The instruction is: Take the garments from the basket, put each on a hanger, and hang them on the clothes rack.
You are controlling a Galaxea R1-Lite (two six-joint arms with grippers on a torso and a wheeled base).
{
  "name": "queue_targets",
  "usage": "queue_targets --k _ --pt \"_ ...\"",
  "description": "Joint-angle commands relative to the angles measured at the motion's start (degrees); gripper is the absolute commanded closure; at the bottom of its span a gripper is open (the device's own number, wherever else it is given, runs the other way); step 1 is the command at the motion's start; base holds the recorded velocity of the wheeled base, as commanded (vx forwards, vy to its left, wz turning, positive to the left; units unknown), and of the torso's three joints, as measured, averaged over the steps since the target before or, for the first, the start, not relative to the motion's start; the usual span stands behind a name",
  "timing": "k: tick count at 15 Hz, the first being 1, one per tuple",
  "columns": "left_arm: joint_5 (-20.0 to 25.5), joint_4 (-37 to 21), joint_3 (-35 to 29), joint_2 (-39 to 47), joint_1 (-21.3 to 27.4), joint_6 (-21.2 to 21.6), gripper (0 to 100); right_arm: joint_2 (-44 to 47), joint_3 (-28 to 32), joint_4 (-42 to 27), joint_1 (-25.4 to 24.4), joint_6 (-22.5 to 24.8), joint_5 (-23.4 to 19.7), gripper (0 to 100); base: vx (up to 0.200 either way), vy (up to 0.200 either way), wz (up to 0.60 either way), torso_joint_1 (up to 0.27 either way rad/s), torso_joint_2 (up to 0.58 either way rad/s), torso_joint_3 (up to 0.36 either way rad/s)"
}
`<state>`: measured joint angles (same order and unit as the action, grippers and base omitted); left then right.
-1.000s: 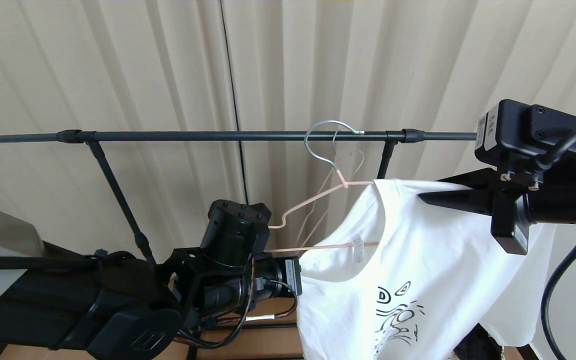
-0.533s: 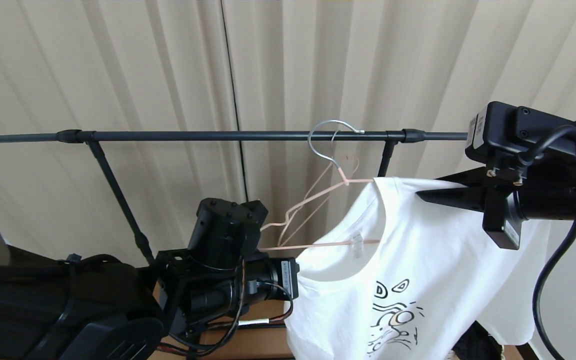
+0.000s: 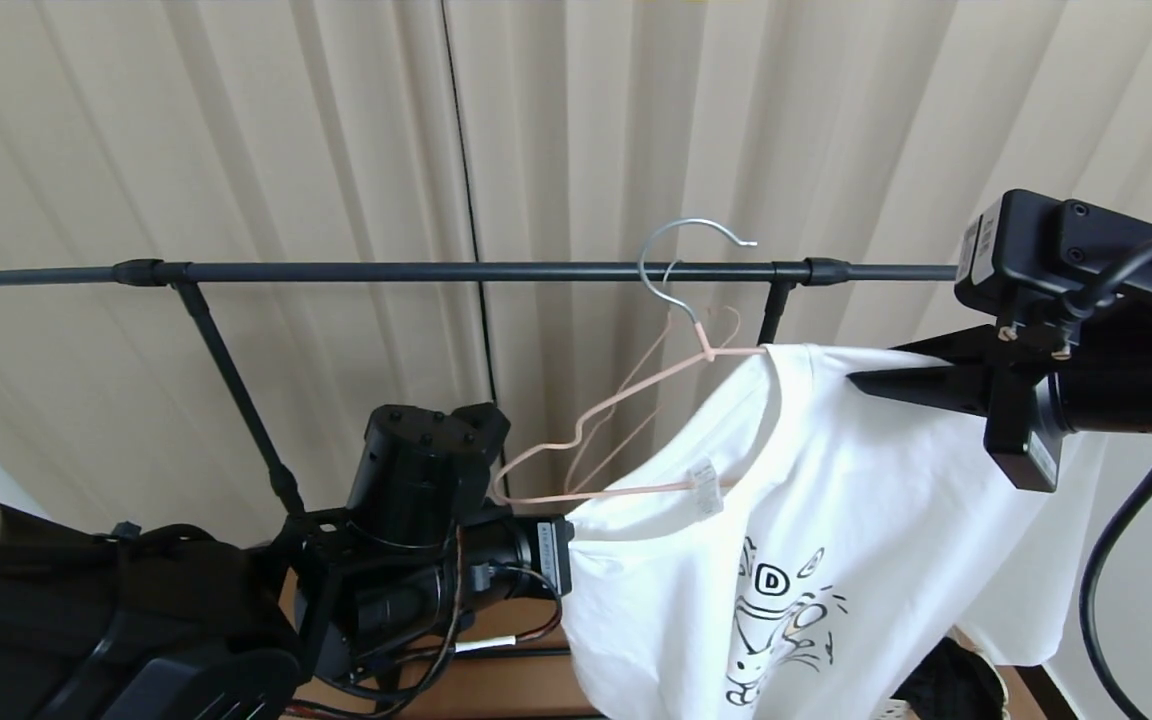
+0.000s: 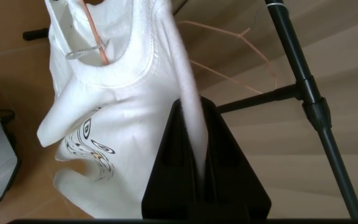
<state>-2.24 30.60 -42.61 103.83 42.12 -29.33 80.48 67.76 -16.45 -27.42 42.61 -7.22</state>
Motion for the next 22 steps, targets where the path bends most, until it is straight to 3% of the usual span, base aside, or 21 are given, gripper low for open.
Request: queue_targets --k 1,11,22 --pt "-0.7 0.0 0.2 -0.1 -1.1 0.0 100 -0.7 0.0 -0.1 0.6 0.0 0.0 100 0.000 0.000 0.00 0.000 0.00 0.000" --pt "-1.3 0.0 2.5 -4.2 -7.0 1.5 100 -2.3 -3.9 0.4 4.8 0.1 -0.1 100 0.000 0.000 0.00 0.000 0.00 0.000" --pt "-0.9 0.0 3.2 -6.4 -9.2 1.5 100 -3.8 -6.7 0.9 6.1 0.3 -0.1 100 0.000 0.000 0.00 0.000 0.00 0.000"
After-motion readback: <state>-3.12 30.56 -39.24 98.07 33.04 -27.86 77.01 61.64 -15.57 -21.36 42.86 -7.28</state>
